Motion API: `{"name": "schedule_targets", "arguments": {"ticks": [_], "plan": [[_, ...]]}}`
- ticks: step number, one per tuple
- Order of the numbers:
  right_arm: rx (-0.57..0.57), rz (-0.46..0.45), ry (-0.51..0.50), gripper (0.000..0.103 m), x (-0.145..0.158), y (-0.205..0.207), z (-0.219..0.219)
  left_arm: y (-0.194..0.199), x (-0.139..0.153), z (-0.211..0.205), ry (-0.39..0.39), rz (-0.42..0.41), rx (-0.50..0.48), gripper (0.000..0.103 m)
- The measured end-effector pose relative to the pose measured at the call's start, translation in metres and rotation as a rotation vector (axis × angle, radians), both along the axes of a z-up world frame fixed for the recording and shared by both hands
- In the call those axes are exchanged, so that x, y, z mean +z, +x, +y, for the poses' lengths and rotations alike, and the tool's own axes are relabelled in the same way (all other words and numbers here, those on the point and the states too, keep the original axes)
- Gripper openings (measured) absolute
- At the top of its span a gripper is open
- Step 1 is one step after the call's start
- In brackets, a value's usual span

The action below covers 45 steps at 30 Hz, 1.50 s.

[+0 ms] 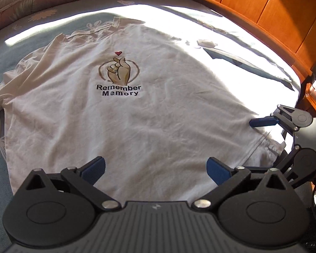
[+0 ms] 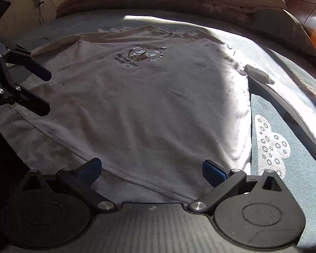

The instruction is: Fold clothes

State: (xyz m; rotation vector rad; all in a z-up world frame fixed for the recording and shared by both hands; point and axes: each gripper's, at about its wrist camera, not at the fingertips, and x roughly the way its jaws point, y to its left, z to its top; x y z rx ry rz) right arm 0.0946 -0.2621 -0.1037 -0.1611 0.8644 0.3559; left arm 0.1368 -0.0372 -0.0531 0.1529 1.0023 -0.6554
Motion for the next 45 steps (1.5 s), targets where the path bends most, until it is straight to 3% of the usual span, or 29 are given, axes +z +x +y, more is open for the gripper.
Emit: {"name": "schedule_targets", "arguments": {"ticks": [5,10,11,13,16,20,22,26,29,31,36,41,44,45], "plan": [[0.007,0.009,0.015,0.103,-0.008,-0.001,0.007,0.070,0.001,0.035,-0.141,-0.028,0.163,0.102],[-0.001,0.002,0.016,0.103,-0.008,-0.004,0.006,0.133,-0.024,0.080,-0.314,0.029,0.372,0.101],[-0.002,0.001,0.016,0.103,-0.008,-0.003,0.006,0.141,-0.032,0.089,-0.334,0.046,0.403,0.101],[-0.003,0.000,0.015,0.103,-0.009,-0.002,0.006,0.146,-0.043,0.103,-0.264,0.030,0.494,0.101],[0.001,-0.001,0.020,0.103,-0.009,-0.001,0.004,0.142,-0.043,0.118,-0.154,-0.053,0.514,0.099],[0.003,-0.012,0.023,0.103,-0.010,-0.001,0.004,0.140,-0.028,0.121,-0.103,-0.016,0.491,0.097],[0.001,-0.010,0.023,0.103,-0.009,0.001,0.004,0.130,-0.016,0.115,-0.140,-0.004,0.438,0.097],[0.000,-0.018,0.025,0.103,-0.010,0.000,0.004,0.100,-0.014,0.083,-0.246,0.122,0.231,0.098],[-0.002,-0.022,0.027,0.103,-0.010,0.000,0.003,0.079,-0.026,0.072,-0.191,0.139,0.185,0.098],[-0.003,-0.026,0.030,0.103,-0.011,-0.001,0.003,0.075,-0.034,0.084,-0.117,0.138,0.277,0.098],[-0.005,-0.030,0.031,0.103,-0.011,-0.001,0.003,0.067,-0.022,0.115,-0.152,0.173,0.439,0.098],[-0.013,-0.033,0.032,0.103,-0.012,-0.002,0.004,0.038,-0.016,0.093,-0.342,0.265,0.308,0.100],[-0.018,-0.035,0.032,0.103,-0.012,-0.003,0.003,0.025,-0.034,0.089,-0.283,0.309,0.339,0.099],[-0.019,-0.036,0.032,0.103,-0.012,-0.003,0.003,0.019,-0.035,0.095,-0.288,0.290,0.358,0.098]]}}
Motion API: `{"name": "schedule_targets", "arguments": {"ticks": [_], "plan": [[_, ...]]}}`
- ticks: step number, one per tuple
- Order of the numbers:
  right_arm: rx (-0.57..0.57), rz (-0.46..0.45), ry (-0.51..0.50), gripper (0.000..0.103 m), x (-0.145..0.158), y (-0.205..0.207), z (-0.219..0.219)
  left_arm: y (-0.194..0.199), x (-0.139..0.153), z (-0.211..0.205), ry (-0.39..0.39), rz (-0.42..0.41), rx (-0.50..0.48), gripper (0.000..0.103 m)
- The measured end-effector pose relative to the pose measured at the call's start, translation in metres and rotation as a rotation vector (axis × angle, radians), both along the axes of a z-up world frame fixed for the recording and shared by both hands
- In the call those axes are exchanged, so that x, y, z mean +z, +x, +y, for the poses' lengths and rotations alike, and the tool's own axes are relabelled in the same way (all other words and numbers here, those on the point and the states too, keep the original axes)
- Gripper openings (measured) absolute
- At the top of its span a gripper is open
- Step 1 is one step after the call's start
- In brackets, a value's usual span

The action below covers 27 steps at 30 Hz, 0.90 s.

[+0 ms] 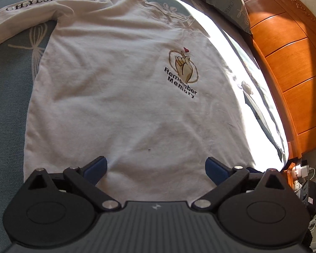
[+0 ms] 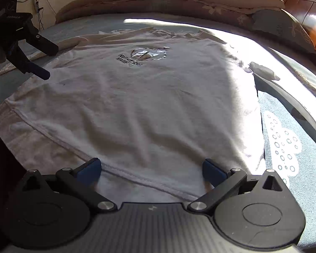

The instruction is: Fold clothes

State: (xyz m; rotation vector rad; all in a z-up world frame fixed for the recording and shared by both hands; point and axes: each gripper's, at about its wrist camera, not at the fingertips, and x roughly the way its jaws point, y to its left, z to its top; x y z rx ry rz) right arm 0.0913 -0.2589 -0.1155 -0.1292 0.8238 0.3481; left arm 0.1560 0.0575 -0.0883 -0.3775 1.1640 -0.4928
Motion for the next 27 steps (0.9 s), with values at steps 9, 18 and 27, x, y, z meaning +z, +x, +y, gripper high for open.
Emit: {"name": "schedule_targets", "arguments": {"ticks": [9,18,27], "plan": [[-0.012,-0.009,-0.001,0.103,-0.001,-0.002,0.000,-0.027,0.020,0.036,0.134,-0.104,0.175,0.099],[-0.030,0.010,-0.010,0.103,0.001,-0.005,-0.001,-0.024,0.000,-0.033,0.170,-0.154,0.067,0.099],[-0.121,0.047,0.097,0.103,0.017,-0.001,-0.038,-0.027,0.016,-0.029,0.110,-0.176,0.082,0.100]]}}
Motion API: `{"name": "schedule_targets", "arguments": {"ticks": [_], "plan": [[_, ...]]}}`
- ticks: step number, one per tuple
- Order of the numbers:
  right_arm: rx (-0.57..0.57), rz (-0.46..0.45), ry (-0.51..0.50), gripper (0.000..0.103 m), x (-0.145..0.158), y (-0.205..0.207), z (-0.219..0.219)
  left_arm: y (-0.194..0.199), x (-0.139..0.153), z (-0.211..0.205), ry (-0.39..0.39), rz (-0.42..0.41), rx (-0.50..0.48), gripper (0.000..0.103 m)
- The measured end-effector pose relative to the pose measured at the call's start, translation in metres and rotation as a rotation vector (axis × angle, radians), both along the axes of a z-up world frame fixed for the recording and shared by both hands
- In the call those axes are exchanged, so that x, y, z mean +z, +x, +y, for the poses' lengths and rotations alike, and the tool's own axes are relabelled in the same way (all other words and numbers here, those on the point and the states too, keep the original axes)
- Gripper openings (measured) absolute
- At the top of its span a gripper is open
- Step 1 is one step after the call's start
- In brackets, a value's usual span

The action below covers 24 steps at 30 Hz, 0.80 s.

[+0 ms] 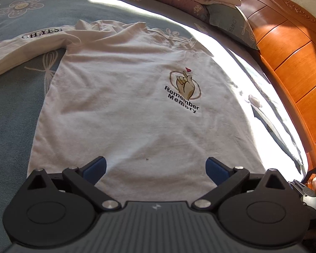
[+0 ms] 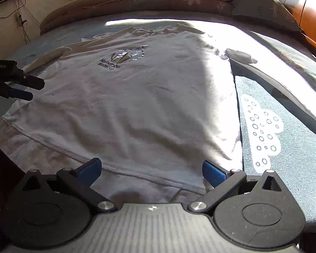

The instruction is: Fold clothes

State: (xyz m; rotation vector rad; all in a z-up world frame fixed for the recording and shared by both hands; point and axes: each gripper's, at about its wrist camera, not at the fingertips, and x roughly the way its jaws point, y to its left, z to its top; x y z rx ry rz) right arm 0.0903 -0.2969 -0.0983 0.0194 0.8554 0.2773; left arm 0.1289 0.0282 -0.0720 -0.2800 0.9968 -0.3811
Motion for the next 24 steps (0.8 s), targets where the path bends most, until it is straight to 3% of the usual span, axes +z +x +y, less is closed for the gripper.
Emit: {"name": "schedule_targets", "arguments": {"ticks": [6,14,19,24], "plan": [[-0.139,-0.009,0.150,0.103,0.008,0.017,-0.049,0.014,0.012,-0.046,0.020,-0.028,-0.118,0.100],[-0.317,0.005,0.223,0.103,0.004,0.015,-0.129,0.029,0.001,-0.099,0.023,0.000,-0.229,0.100],[-0.323,-0.016,0.260,0.103,0.013,0.021,-0.173,0.047,0.001,-0.129,0.025,-0.006,-0.268,0.100],[-0.244,-0.072,0.311,0.103,0.037,0.056,-0.204,0.062,-0.012,-0.154,0.038,0.024,-0.292,0.100]]}}
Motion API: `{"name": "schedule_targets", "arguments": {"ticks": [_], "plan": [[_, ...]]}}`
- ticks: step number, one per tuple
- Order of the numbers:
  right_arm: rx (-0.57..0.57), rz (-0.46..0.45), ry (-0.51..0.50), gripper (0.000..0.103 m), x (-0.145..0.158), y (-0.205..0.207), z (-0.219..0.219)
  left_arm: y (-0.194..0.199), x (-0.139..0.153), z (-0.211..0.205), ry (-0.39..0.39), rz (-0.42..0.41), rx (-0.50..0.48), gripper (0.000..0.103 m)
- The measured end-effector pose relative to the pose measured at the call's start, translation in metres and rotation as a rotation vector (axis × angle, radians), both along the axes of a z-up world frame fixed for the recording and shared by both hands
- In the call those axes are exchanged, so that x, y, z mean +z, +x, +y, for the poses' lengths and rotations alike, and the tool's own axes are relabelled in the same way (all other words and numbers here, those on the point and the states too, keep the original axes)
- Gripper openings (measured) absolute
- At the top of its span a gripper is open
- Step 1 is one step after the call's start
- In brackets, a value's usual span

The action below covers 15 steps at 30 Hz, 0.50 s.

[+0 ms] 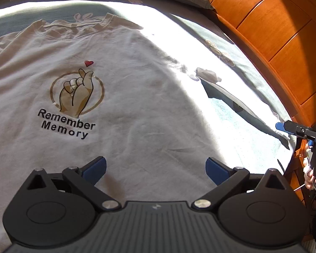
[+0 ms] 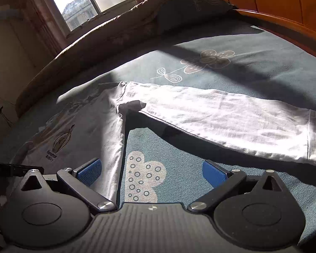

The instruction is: Fold clothes

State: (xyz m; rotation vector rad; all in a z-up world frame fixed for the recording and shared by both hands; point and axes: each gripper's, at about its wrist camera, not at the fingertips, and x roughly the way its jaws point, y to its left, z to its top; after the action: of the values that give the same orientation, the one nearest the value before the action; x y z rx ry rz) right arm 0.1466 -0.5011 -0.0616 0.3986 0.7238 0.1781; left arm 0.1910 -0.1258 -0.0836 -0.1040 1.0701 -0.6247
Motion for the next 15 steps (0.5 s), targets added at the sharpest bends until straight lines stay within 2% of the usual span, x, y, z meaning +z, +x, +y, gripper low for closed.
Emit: {"name": "schedule_targets", "arguments": {"ticks": [6,9,15], "plan": [[0.175,-0.037,0.036,0.103,0.024,0.075,-0.035,0.010,-0.011,-0.008,-0.005,0.025,0.015,0.102],[0.221,0.001,0.058,0.103,0.022,0.123,-0.058,0.013,-0.012,-0.007,-0.022,0.031,0.027,0.102],[0.334,0.168,0.243,0.103,-0.021,0.197,-0.099,0.015,-0.013,-0.005,-0.040,0.029,0.031,0.102]]}}
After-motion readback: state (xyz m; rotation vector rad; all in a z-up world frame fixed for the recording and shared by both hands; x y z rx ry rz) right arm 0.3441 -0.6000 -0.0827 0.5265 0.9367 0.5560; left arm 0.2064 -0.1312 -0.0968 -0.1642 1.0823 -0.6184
